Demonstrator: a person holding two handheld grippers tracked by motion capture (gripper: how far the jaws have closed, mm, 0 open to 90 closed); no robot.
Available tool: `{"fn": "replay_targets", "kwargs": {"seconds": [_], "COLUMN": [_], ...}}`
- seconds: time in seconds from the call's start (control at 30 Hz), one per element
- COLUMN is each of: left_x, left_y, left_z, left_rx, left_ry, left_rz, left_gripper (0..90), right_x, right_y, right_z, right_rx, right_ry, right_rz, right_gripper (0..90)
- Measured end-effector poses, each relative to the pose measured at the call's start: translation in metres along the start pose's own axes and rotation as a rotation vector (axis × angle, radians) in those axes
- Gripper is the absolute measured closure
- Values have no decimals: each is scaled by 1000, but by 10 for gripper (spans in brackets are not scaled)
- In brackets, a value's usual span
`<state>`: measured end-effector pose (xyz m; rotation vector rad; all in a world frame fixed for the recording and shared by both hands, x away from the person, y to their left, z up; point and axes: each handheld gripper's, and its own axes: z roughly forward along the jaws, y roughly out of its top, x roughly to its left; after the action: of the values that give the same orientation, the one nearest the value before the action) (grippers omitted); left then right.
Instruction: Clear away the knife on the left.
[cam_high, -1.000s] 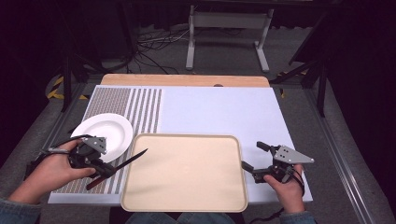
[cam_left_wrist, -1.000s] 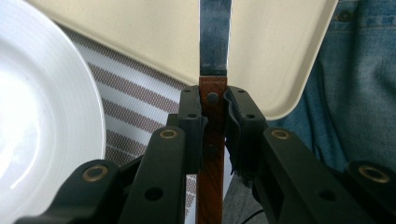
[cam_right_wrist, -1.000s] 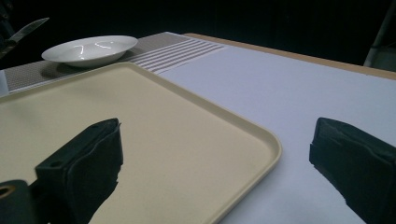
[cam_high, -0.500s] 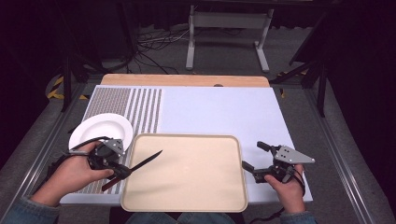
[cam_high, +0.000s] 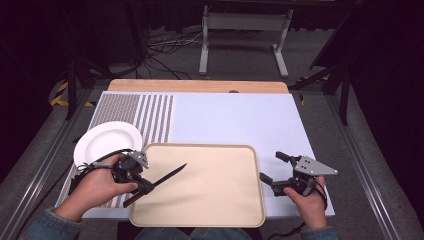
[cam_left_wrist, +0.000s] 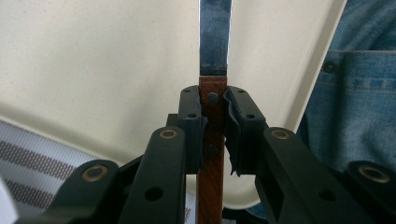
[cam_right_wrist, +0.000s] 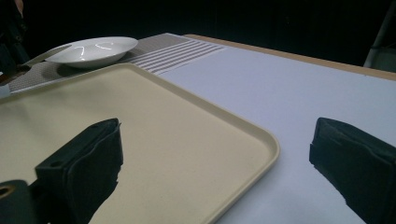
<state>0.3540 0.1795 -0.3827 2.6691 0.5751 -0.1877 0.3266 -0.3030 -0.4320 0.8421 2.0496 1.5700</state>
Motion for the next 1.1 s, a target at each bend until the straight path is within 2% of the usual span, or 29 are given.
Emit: {"fn": "replay_targets", "kwargs": {"seconds": [0.2,0.57,0.8,0.83,0.93,1.1], "left_x": [1,2,4,3,4,6], "left_y": [8,18,21,21,22,21], "left_z": [13,28,35,36,38,42], "left_rx": [22,29,43,43,53,63], "left_ry": [-5,-15,-17,-11,-5,-1], "left_rz": [-10,-17,-41,-59,-73,-82], "left_gripper": [780,780,779,779,779,778], "right_x": [0,0,0,0,0,0], "right_y": [0,0,0,0,0,0], "right_z": [0,0,0,0,0,0], "right_rx": [4,4,2,2,3,3], "right_ry": [-1,3,4,5,5,7], "right_rz": [-1,-5,-4,-4,-4,-5], "right_gripper": [33,33,33,33,33,33]}}
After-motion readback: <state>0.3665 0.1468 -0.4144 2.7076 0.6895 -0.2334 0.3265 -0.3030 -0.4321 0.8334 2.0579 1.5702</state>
